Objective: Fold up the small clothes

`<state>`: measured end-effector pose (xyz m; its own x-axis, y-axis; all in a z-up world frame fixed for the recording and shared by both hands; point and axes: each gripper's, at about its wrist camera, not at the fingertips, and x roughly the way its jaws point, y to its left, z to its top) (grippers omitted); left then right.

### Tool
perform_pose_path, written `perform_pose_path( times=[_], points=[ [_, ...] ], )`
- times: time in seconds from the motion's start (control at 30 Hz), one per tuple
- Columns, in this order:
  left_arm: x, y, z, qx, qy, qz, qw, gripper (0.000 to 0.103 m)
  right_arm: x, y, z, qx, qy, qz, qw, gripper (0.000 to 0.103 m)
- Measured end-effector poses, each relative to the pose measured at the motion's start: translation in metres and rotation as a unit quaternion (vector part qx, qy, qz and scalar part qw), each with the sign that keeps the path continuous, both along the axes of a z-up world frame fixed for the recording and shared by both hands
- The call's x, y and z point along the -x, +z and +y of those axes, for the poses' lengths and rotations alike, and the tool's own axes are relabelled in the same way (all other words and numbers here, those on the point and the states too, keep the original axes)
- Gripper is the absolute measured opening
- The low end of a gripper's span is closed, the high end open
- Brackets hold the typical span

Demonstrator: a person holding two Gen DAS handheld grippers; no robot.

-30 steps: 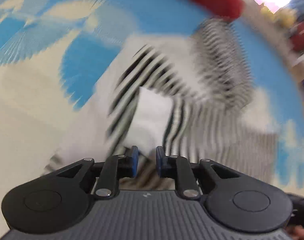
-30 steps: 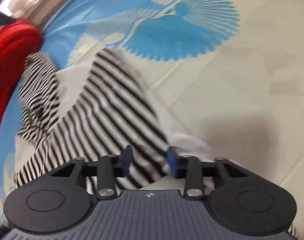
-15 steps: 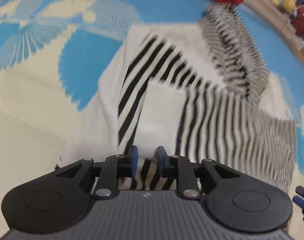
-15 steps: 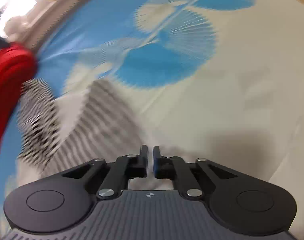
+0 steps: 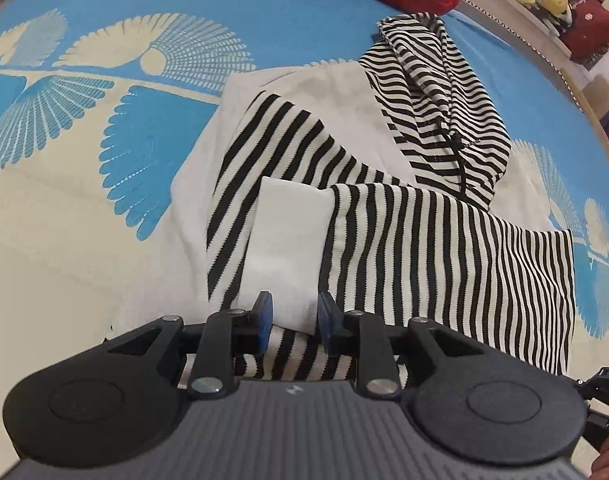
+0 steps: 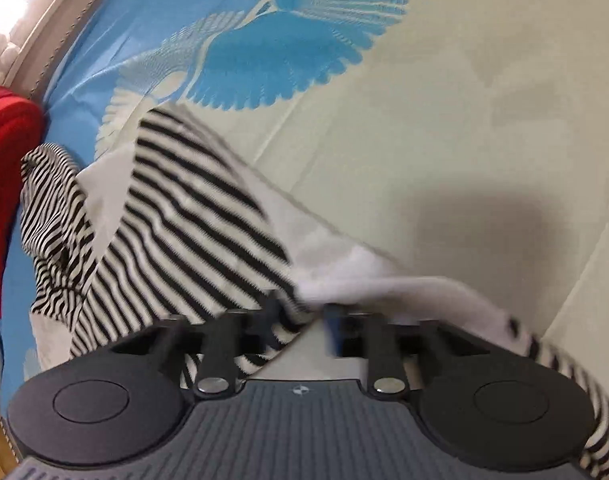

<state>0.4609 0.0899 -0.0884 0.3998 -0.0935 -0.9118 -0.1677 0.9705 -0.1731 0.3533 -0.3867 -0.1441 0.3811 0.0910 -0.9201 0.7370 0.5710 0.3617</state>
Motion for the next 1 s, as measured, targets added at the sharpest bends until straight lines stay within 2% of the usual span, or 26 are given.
perform_pose_path(
  times=[0.1,0.23,0.33,0.47,0.53,0.6,0.73,0.8,0.87,0.93,1.0],
  points=[
    [0.000,-0.001,-0.003,0.000,-0.008,0.002,1.0000,0.027,0.000,0.003,-0.002,-0.004,-0.002,-0.007,1.000,0.008],
    [0.001,-0.001,-0.008,-0.001,-0.023,0.002,0.9997,0.027,0.002,0.010,-0.016,0.011,-0.031,-0.008,0.999,0.008],
    [0.002,-0.006,-0.010,-0.008,-0.030,0.009,0.9995,0.027,0.005,0.006,-0.021,0.003,-0.045,-0.003,0.999,0.013],
    [0.003,-0.011,-0.011,-0.023,-0.031,0.017,0.9991,0.027,0.005,0.014,0.000,0.030,-0.012,0.009,0.999,0.015],
    [0.003,-0.010,-0.011,-0.026,-0.034,0.015,0.9990,0.027,0.005,0.024,0.014,0.042,0.018,-0.008,0.999,0.021],
    [0.003,-0.009,-0.012,-0.027,-0.034,0.013,0.9990,0.027,0.002,0.032,0.031,0.060,0.056,-0.026,0.996,0.038],
    [0.003,-0.010,-0.012,-0.028,-0.032,0.015,0.9990,0.027,-0.009,0.039,0.057,0.100,0.134,-0.050,0.985,0.040],
    [0.002,-0.012,-0.011,-0.029,-0.032,0.018,0.9989,0.027,-0.015,0.037,0.062,0.116,0.161,-0.054,0.979,0.049],
    [0.002,-0.015,-0.010,-0.030,-0.030,0.023,0.9988,0.027,-0.022,0.025,0.056,0.105,0.166,-0.037,0.980,0.056],
    [0.002,-0.016,-0.011,-0.031,-0.031,0.024,0.9988,0.027,-0.024,0.005,0.044,0.074,0.147,0.004,0.986,0.056],
    [0.003,-0.015,-0.011,-0.031,-0.032,0.023,0.9987,0.027,-0.021,-0.002,0.037,0.053,0.122,0.011,0.991,0.056]
  ],
)
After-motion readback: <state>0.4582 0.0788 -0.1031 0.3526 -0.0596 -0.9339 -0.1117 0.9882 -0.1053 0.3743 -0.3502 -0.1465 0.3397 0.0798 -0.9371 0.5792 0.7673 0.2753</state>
